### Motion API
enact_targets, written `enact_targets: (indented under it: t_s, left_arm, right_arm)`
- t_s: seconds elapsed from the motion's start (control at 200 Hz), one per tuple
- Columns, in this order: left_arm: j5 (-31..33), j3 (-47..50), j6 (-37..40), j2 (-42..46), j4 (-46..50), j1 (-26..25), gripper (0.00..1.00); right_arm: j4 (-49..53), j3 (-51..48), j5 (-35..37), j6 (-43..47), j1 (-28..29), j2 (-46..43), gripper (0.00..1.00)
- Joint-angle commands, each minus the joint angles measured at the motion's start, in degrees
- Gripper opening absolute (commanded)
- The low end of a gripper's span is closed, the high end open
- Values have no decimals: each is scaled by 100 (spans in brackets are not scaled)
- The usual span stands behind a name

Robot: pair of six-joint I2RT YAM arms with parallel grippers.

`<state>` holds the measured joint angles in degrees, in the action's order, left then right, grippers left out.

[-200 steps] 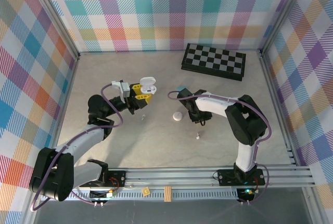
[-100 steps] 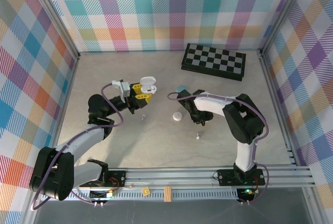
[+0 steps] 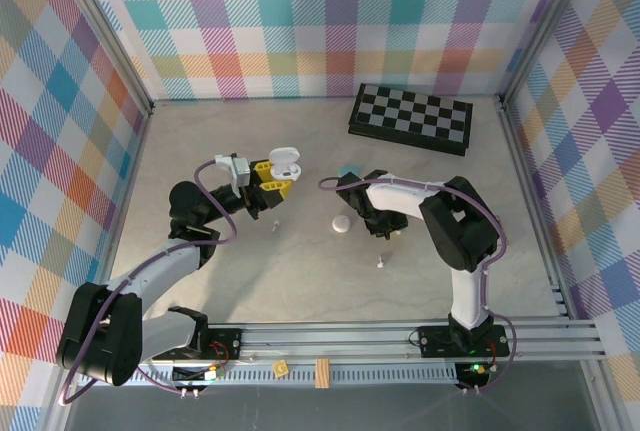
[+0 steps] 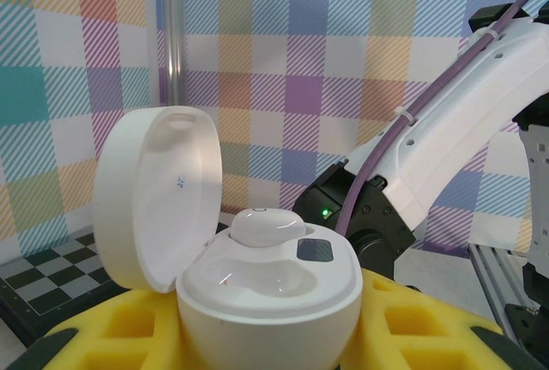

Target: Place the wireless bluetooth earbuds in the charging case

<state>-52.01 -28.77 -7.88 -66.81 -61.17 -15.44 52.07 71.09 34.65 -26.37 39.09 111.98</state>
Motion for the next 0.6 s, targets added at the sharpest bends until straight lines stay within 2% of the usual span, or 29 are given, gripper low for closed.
enact_targets:
  t_s: [0.0,0.14,0.235,0.425,0.595]
  left_arm:
    - [-147,-77,94,9,-185,77,34]
    - [-143,-67,102,18,-193,76,34]
    - [-131,-58,142,17,-185,79,34]
    - [-78,-54,125,-47,-267,64,34]
    - [2,-115,97,-140,-340,-18,34]
  right_arm:
    - [153,80,-90,-61,28,141,26]
    - [127,-24,-110,-61,22,-165,24]
    - [-144,-215,-393,-56,-27,-610,24]
    - [-754,-619,-1122,-129,-262,-1645,23]
    - [-1004,-638,-2244,-170,-547,-2407,24]
